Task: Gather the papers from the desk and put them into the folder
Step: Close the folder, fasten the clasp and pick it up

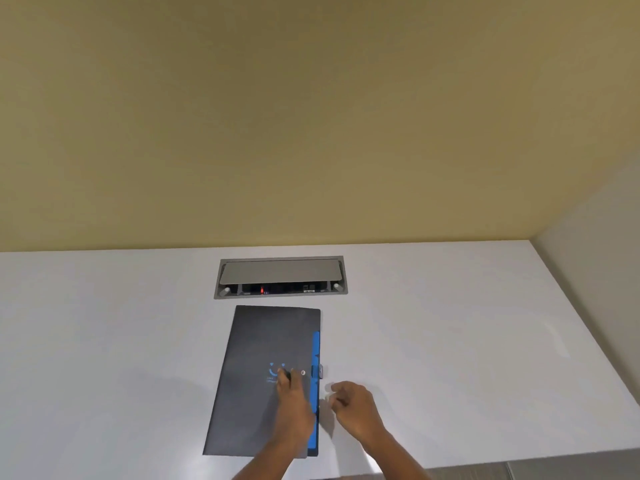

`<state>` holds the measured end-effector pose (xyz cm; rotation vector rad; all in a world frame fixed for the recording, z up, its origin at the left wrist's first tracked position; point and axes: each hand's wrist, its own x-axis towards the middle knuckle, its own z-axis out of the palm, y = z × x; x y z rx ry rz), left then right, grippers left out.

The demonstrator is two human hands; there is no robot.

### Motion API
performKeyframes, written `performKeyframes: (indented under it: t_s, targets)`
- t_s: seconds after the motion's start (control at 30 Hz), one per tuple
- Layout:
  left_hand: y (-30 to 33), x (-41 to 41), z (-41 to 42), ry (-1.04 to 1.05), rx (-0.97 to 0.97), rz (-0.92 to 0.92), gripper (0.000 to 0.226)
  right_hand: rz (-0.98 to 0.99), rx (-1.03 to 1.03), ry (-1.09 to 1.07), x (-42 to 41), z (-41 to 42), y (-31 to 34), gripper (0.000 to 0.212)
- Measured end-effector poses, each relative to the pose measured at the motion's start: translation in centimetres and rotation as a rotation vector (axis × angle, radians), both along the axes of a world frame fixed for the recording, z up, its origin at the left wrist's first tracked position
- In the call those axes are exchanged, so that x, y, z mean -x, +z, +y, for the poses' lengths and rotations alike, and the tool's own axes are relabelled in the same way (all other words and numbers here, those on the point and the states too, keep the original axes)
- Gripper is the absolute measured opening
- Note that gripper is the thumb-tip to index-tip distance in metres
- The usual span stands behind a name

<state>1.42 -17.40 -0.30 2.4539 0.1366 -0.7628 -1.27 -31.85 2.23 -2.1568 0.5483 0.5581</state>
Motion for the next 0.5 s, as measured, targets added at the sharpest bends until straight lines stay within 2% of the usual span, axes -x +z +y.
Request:
performKeyframes:
  t_s: [0.23, 0.4, 0.5]
  targets:
    - [-2.6, 0.9, 4.0, -0.177, -0.285, -0.058, 0.087, -0.103, 0.033, -0.022, -1.7, 0.5, -1.0, 0.027]
    - [-3.6, 0.4, 4.6, -0.256, -0.317, -0.02, 0.092, -0.113, 0.041, 0.038, -4.1, 2.7, -1.7, 0.026]
    - [-3.8, 0.0, 4.8, -0.28, -0.319, -0.017, 0.09, -0.053, 0.065, 0.0, -5.1, 3.8, -2.3, 0.019]
